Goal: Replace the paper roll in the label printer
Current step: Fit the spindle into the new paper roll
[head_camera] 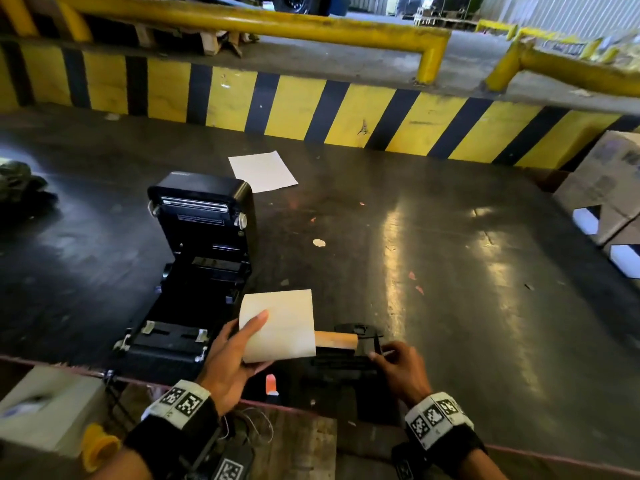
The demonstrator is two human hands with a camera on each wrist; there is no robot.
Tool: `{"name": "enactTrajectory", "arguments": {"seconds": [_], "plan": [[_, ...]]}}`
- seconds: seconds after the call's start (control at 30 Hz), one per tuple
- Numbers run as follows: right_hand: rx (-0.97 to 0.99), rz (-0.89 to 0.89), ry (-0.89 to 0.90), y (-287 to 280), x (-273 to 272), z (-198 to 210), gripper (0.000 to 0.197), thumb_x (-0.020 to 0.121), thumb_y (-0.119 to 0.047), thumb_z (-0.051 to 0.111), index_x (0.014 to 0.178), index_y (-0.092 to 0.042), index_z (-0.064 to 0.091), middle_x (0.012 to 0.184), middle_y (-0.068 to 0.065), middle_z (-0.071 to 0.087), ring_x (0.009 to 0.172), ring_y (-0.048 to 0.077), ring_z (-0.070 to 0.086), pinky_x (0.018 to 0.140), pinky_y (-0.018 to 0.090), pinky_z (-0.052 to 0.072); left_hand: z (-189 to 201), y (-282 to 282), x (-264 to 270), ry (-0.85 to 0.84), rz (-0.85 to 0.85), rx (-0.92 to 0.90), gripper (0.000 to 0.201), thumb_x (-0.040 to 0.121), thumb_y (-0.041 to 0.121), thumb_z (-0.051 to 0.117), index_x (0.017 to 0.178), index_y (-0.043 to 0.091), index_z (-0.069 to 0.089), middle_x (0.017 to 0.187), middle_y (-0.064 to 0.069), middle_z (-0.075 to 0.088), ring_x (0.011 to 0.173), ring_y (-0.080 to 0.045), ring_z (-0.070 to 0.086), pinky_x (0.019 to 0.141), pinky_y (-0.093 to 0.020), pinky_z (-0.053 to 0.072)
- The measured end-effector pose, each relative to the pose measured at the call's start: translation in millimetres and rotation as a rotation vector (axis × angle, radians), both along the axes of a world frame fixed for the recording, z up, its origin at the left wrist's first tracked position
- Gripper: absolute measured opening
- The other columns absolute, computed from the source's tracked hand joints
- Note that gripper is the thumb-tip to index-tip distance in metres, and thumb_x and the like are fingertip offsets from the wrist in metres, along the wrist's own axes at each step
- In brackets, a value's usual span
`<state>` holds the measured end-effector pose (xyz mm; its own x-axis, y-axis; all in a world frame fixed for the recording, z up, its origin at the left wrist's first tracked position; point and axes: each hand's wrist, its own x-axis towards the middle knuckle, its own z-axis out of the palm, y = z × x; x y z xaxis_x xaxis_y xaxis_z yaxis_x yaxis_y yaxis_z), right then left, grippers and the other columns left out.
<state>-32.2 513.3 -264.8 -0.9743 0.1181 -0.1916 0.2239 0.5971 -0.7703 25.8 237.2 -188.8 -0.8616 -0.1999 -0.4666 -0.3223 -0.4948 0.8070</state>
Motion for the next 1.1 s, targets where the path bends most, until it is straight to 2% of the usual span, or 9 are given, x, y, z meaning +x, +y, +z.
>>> {"name": "enactTrajectory", "arguments": {"seconds": [0.13,0.27,0.37,0.43,0.5,0.63,0.83,0.97,1.1], "plan": [[-0.167,-0.13,0.2,18.3,-9.0,21.8,0.025,0.078,-0.026,0.075,0.095,-0.011,0.065,0.082,0.01,0.072,0.077,0.028,0.07,0.064,0.035,0.054,-1.4,0.2,-4.4,0.007,0.037,0.039,0.061,0.059,0.036,0.074,0.115,0.027,0.053,0.125,-0.012,0.055,0.114,-0.034,0.053,0.093,-0.057,0.047],[-0.374,-0.102,0.232,18.7,-16.1,44.8,0.026,0.079,-0.031,0.073,0.095,-0.013,0.066,0.088,0.012,0.073,0.084,0.027,0.071,0.076,0.046,0.059,0.8,7.5,-9.5,0.019,0.019,0.046,0.053,0.064,0.035,0.071,0.113,0.028,0.053,0.124,-0.012,0.057,0.115,-0.033,0.052,0.088,-0.053,0.049],[-0.404,0.0,0.237,9.7,-4.9,54.1,0.01,0.083,-0.022,0.07,0.091,-0.018,0.065,0.087,0.011,0.073,0.083,0.024,0.071,0.076,0.04,0.059,0.1,16.7,-11.5,0.016,-0.012,0.065,0.037,0.073,0.032,0.068,0.107,0.029,0.055,0.123,-0.012,0.057,0.114,-0.032,0.053,0.085,-0.05,0.051],[-0.387,0.017,0.308,9.2,1.0,58.3,0.009,0.083,-0.02,0.07,0.091,-0.019,0.065,0.085,0.008,0.072,0.082,0.022,0.07,0.07,0.028,0.058,0.9,22.3,-12.7,0.015,-0.032,0.064,0.031,0.075,0.032,0.068,0.103,0.031,0.055,0.123,-0.011,0.057,0.115,-0.033,0.052,0.089,-0.053,0.05],[-0.278,0.017,0.436,10.7,2.7,64.4,0.017,0.083,-0.021,0.07,0.097,-0.017,0.064,0.085,0.004,0.069,0.079,0.015,0.067,0.064,0.018,0.053,2.8,25.6,-13.1,0.017,-0.058,0.019,0.039,0.068,0.035,0.072,0.103,0.031,0.057,0.124,-0.011,0.056,0.115,-0.033,0.052,0.092,-0.056,0.048],[-0.157,0.153,0.608,-6.9,8.5,79.9,0.022,0.081,-0.019,0.072,0.1,-0.021,0.061,0.088,-0.007,0.063,0.079,0.008,0.063,0.066,0.015,0.052,6.7,31.1,-12.2,0.03,-0.108,-0.032,0.062,0.057,0.039,0.076,0.114,0.026,0.057,0.124,-0.014,0.057,0.113,-0.033,0.054,0.088,-0.054,0.052],[-0.277,0.257,0.566,-29.1,22.0,77.8,0.028,0.085,-0.011,0.067,0.107,-0.025,0.06,0.1,-0.008,0.065,0.093,0.002,0.063,0.075,0.011,0.052,11.1,48.4,-15.6,0.008,-0.144,-0.035,0.081,0.045,0.043,0.081,0.119,0.024,0.055,0.122,-0.013,0.058,0.112,-0.033,0.054,0.086,-0.054,0.053],[-0.383,0.241,0.492,-24.1,22.9,80.0,0.027,0.089,-0.011,0.062,0.105,-0.032,0.062,0.105,-0.005,0.068,0.096,0.006,0.066,0.079,0.017,0.053,11.0,52.0,-18.8,-0.011,-0.145,-0.023,0.087,0.043,0.044,0.083,0.121,0.023,0.053,0.124,-0.013,0.058,0.114,-0.034,0.054,0.088,-0.056,0.052],[-0.545,0.206,0.158,-20.1,23.7,96.9,0.033,0.096,-0.033,0.043,0.129,-0.036,0.045,0.126,-0.015,0.052,0.116,0.006,0.054,0.074,0.007,0.048,12.5,62.3,-26.9,-0.029,-0.163,-0.01,0.078,0.051,0.04,0.08,0.121,0.021,0.053,0.122,-0.012,0.058,0.112,-0.033,0.055,0.088,-0.055,0.052]]}}
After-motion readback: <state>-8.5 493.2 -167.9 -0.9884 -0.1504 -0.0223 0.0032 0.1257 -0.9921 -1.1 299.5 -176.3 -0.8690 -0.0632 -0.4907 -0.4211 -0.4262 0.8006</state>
